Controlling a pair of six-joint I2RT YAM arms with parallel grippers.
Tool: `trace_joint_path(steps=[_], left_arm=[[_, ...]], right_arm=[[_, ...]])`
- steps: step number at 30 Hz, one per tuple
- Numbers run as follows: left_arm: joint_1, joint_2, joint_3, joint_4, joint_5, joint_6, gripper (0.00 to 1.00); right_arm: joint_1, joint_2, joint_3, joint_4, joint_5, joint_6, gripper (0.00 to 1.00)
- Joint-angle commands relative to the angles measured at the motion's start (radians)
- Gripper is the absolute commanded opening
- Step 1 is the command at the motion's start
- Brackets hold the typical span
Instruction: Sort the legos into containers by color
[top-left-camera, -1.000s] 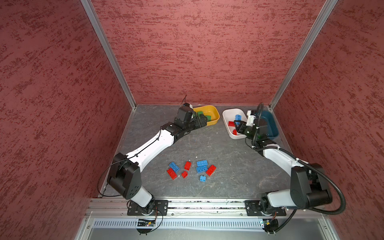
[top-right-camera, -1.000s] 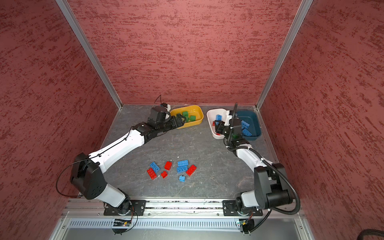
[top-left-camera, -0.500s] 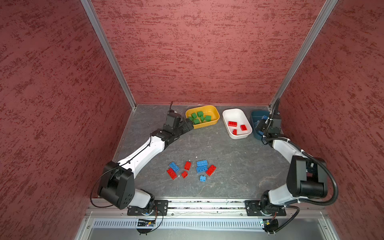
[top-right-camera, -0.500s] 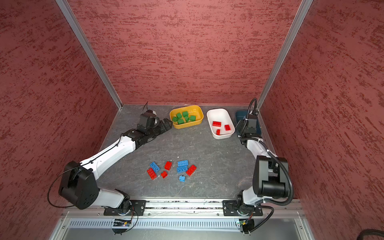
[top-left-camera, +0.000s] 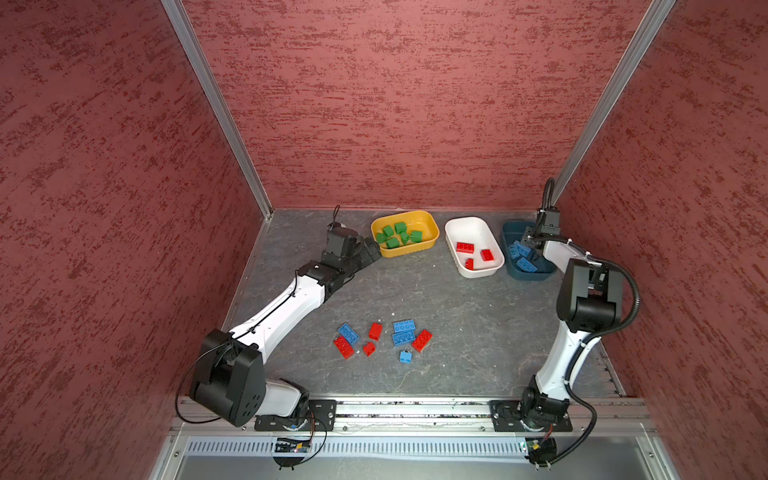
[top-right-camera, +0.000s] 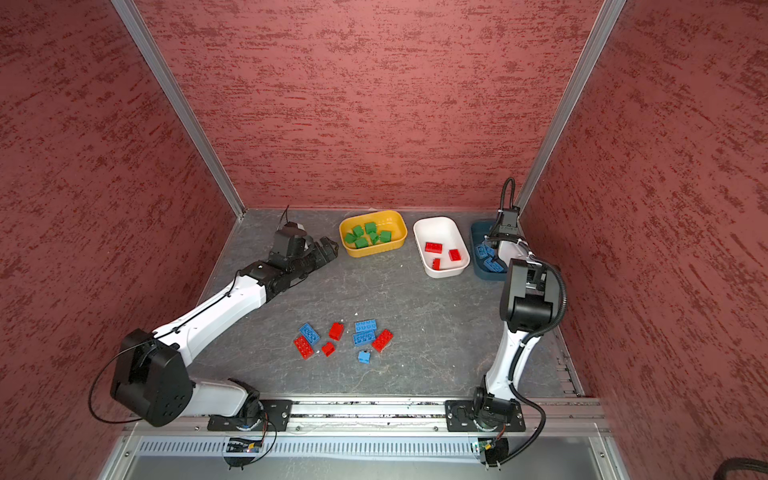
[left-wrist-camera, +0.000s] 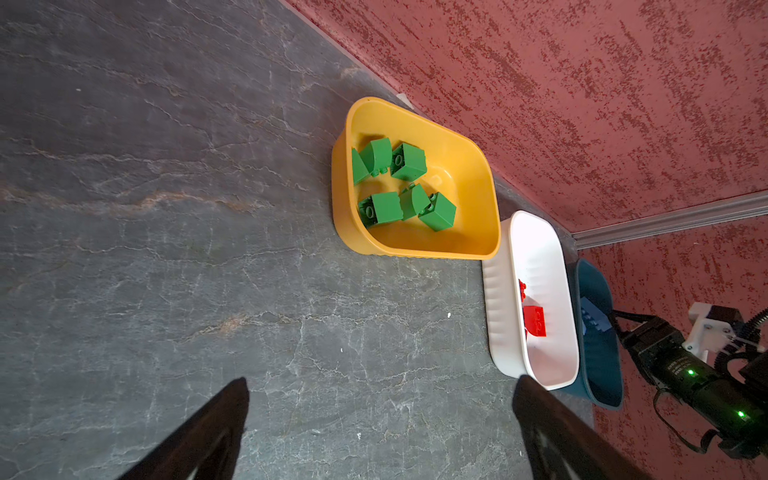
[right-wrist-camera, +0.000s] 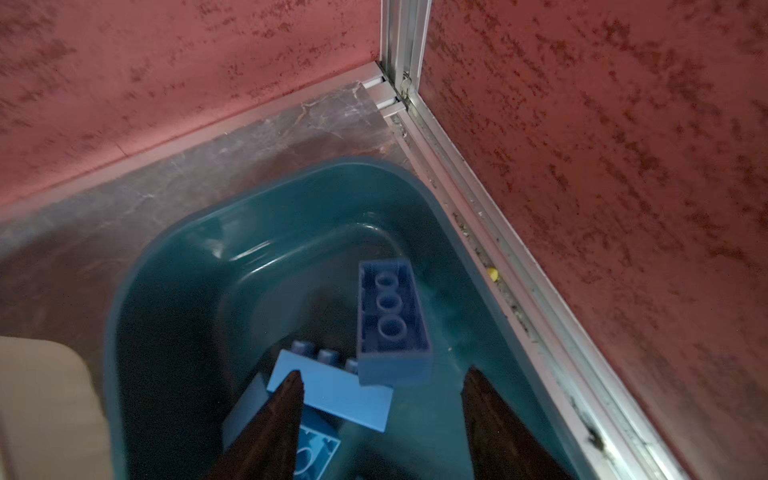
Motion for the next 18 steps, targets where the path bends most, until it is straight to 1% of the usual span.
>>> trace_joint_path(steps=[1,2,3,5,7,9,11,14,15,18], left_arm=[[-0.001,-0.011,-0.006,-0.007,-0.005,0.006,1.00],[-0.001,-0.008,-0.006,-0.006,0.000,0.007,0.99],[0.000,-0.004,-0.006,-0.001,0.004,0.005,0.99],[-0.001,0.006,-0.004,0.004,0.003,-0.001,0.99],[0.002,0.017,0.001,0.002,0.001,-0.002,1.00],[0.005,0.025,0.009,-0.006,0.001,-0.006,1.00],[0.010,0.029,0.014,-0.007,0.004,-0.006,1.00],[0.014,0.032,0.016,-0.007,0.006,-0.007,1.00],[0.016,0.033,0.014,-0.007,0.007,-0.011,0.99],[0.023,0.040,0.012,-0.007,0.012,-0.017,0.99]], right_arm=[[-0.003,-0.027,0.023,-0.101,0.012,-0.048,0.68],[-0.001,-0.055,0.005,-0.106,-0.023,-0.033,0.72],[0.002,-0.080,-0.015,-0.109,-0.062,-0.015,0.73],[0.010,-0.163,-0.098,-0.086,-0.189,0.035,0.75],[0.031,-0.260,-0.224,0.009,-0.315,0.064,0.77],[0.065,-0.364,-0.347,0.088,-0.390,0.076,0.80],[0.122,-0.459,-0.438,0.118,-0.435,0.069,0.82],[0.227,-0.560,-0.513,0.089,-0.460,0.067,0.84],[0.257,-0.592,-0.542,0.094,-0.465,0.088,0.84],[0.349,-0.691,-0.672,0.189,-0.521,0.235,0.85]])
